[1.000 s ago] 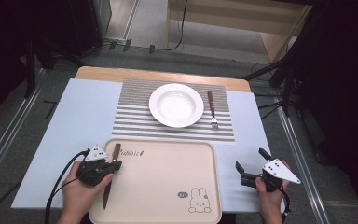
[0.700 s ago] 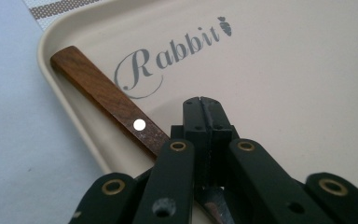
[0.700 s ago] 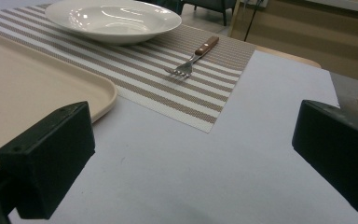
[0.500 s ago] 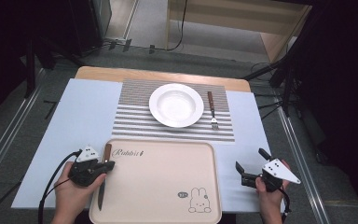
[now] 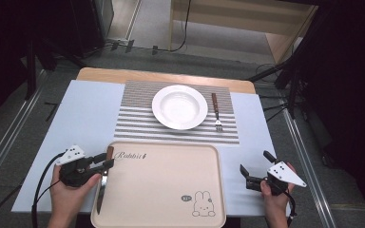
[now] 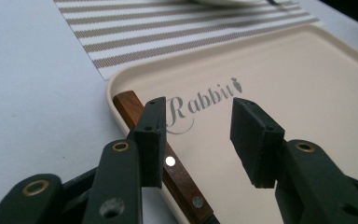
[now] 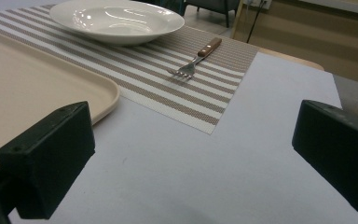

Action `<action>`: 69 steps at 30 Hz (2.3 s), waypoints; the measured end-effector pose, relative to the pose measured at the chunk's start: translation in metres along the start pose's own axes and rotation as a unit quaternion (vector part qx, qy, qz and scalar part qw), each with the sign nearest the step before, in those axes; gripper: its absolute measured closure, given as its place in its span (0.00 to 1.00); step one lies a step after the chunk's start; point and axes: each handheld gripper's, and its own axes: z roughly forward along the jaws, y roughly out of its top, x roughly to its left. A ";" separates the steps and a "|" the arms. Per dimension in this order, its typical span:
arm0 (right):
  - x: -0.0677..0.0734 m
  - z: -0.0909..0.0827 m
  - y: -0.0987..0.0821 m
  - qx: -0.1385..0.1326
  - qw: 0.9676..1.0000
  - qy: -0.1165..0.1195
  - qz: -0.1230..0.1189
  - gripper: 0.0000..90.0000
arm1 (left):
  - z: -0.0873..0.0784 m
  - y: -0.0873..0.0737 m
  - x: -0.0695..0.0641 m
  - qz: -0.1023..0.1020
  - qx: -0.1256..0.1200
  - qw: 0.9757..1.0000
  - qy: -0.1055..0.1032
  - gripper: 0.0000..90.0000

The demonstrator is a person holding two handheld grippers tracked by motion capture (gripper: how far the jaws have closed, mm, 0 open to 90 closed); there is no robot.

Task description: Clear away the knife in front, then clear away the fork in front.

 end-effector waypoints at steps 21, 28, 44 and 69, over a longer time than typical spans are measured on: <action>-0.002 -0.002 -0.001 -0.004 0.999 -0.028 0.021 0.00 | -0.022 -0.001 0.011 0.008 -0.067 0.998 0.007 0.26; -0.004 -0.003 -0.002 -0.007 0.999 -0.039 0.033 0.00 | -0.028 -0.003 0.010 0.002 -0.080 0.997 0.009 0.26; -0.006 -0.004 -0.002 -0.011 0.998 -0.044 0.039 0.00 | -0.033 -0.004 0.013 -0.012 -0.104 0.994 0.018 0.26; 0.006 0.039 0.051 0.044 0.998 -0.014 0.040 0.00 | -0.038 -0.008 0.030 -0.015 -0.097 0.995 0.033 0.15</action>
